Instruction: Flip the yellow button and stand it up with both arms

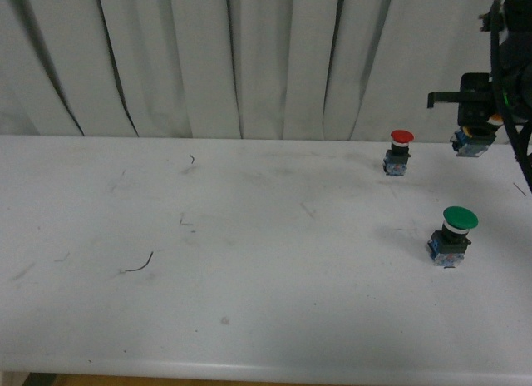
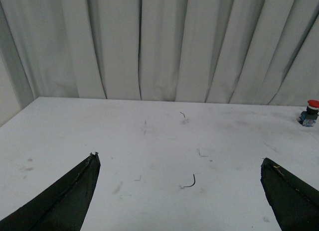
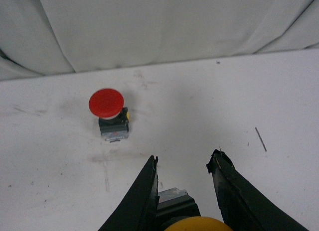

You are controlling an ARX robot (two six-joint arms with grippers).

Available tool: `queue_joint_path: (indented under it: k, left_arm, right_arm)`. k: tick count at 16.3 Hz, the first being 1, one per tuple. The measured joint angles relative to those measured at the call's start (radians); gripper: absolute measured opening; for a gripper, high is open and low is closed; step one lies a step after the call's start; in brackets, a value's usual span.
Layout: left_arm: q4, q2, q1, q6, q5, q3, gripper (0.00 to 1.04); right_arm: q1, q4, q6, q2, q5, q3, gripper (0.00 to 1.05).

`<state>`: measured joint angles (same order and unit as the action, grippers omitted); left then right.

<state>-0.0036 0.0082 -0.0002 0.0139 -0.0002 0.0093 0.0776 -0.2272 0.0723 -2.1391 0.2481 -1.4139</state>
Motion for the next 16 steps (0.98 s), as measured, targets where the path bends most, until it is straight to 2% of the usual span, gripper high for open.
queue_joint_path:
  k: [5,16]
  left_arm:
    - [0.000,0.000,0.000,0.000,0.000,0.000,0.98]
    - [0.000,0.000,0.000,0.000,0.000,0.000,0.98]
  right_arm:
    - [0.040,0.192,0.090,-0.171,0.004,-0.219,0.32]
    - [0.034,0.288,0.113,-0.335,-0.014,-0.376,0.32]
